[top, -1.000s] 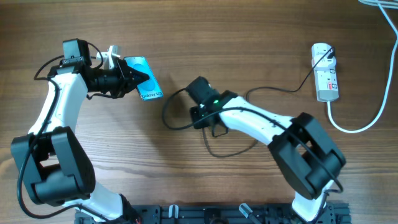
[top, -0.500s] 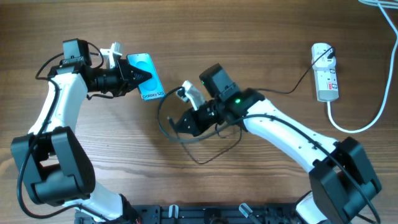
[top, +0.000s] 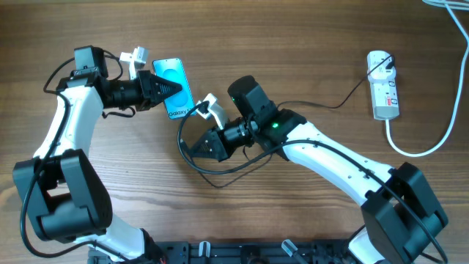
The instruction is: Plug charger to phone and switch on socket
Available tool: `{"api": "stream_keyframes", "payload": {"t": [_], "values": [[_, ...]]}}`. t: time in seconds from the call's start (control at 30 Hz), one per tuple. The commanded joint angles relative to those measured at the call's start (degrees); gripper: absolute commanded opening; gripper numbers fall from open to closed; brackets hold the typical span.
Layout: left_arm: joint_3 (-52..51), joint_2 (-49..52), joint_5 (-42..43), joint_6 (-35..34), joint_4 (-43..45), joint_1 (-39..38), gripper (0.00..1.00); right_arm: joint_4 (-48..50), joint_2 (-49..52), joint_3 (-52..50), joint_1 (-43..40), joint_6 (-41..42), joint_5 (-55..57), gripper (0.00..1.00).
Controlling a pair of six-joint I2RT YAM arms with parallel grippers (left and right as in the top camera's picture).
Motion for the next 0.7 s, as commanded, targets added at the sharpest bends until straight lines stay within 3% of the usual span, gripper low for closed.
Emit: {"api": "stream_keyframes", "payload": {"t": [0.0,0.13,0.67], "values": [[0.48,-0.96,3.02,1.88,0.15,0.24,0.04,0.92,0.48,-0.42,0.09,1.2,-1.4,0.04],[0.48,-0.96,3.02,1.88,0.15,0.24,0.04,2.69,0.48,-0.42,0.07,6.64,-1.4,0.04],[0.48,-0.96,2.97,1.88,0.17,0.24,0.04,3.19,0.48,-0.42,0.09,6.43,-2.25,0.04]]}}
